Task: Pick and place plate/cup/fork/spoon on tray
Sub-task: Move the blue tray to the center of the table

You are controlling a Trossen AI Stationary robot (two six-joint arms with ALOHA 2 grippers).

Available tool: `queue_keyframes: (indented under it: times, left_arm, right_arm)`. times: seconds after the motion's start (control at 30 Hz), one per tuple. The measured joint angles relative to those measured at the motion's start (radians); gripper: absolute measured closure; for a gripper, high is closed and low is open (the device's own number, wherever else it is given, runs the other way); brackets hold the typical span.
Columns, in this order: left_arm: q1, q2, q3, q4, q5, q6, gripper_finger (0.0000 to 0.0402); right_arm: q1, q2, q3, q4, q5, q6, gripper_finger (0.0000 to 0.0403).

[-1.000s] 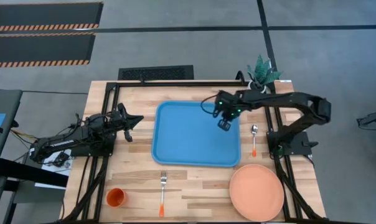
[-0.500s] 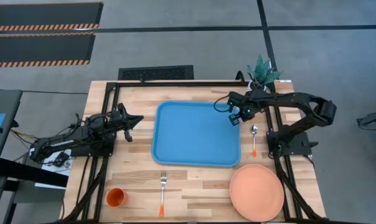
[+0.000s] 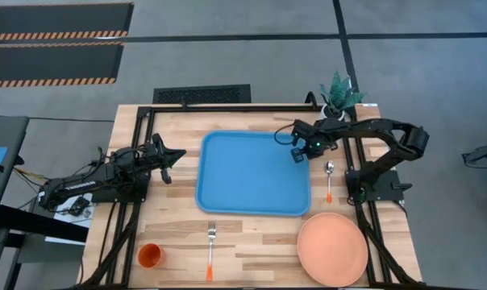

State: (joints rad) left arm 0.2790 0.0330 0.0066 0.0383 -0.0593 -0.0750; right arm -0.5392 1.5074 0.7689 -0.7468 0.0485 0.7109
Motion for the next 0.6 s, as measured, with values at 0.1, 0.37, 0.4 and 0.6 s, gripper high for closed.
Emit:
queue_keyframes:
  times: [0.1, 0.37, 0.4, 0.6]
  left_arm:
    - [0.0, 0.0, 0.0, 0.0, 0.0, 0.0, 0.0401]
    - [0.0, 0.0, 0.0, 0.0, 0.0, 0.0, 0.0401]
    - [0.0, 0.0, 0.0, 0.0, 0.0, 0.0, 0.0401]
    - [0.0, 0.0, 0.0, 0.0, 0.0, 0.0, 0.0401]
  right_arm:
    - [0.0, 0.0, 0.0, 0.024, 0.012, -0.007, 0.0395]
    - [0.0, 0.001, 0.0, 0.077, 0.059, -0.041, 0.0395]
    - [0.0, 0.001, 0.0, 0.086, 0.059, -0.045, 0.0395]
    - [0.0, 0.001, 0.0, 0.108, 0.059, -0.069, 0.0395]
